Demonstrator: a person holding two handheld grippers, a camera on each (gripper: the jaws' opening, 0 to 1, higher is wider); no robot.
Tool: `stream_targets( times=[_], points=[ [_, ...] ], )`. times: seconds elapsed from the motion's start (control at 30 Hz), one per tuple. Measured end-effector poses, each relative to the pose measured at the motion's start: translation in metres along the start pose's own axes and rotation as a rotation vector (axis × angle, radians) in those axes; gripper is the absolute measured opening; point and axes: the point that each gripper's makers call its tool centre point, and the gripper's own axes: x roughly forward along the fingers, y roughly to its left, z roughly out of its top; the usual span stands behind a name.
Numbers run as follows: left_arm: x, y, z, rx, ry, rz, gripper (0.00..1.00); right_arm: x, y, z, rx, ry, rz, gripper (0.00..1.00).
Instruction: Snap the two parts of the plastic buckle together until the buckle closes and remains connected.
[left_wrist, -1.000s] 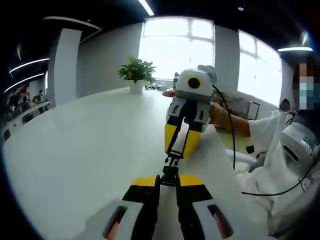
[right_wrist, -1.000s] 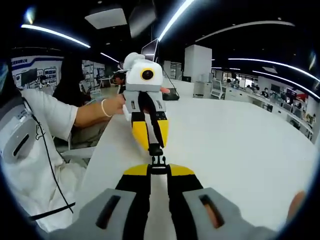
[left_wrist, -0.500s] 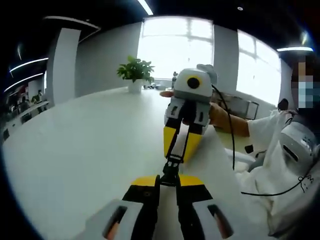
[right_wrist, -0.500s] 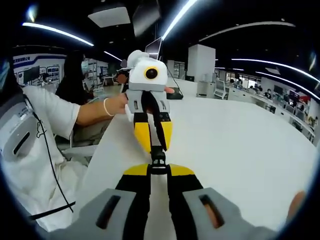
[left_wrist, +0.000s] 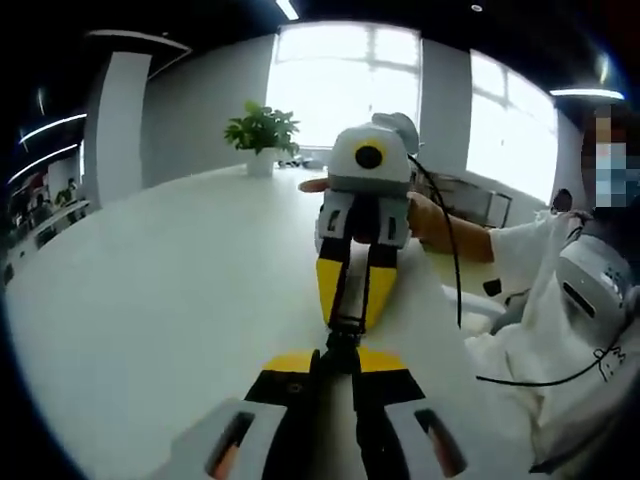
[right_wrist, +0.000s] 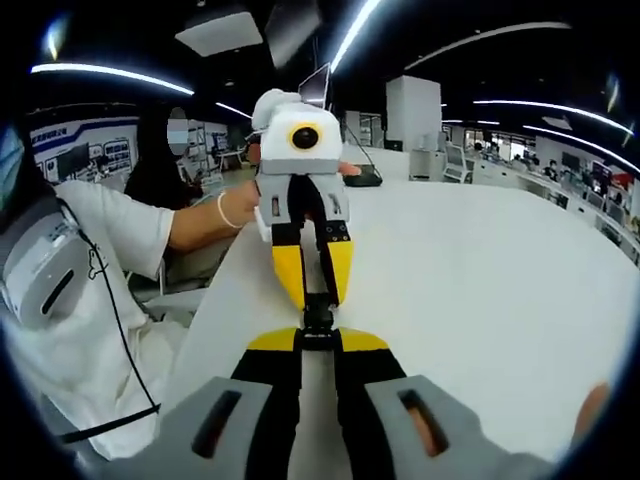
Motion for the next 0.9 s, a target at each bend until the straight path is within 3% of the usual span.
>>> stream_targets(
  times=[0.33,0.57,0.9],
  points=[
    [0.001,0.0,0.0,0.006,0.01,0.01,0.11,-0.002,0.001,0.0,-0.029,0.022,-0.007,0.13],
    [-0.007,0.0,0.01,-0.01,-0.05,0.005,0.11,-0.007,-0.001,0.005,-0.011,-0.074,-0.022,0.22],
    [-0.009,-0.001,0.013,-0.001,-0.061,0.011,0.11,-0.007,0.004,0.015,-0.065,-0.09,-0.009,0.18]
  ],
)
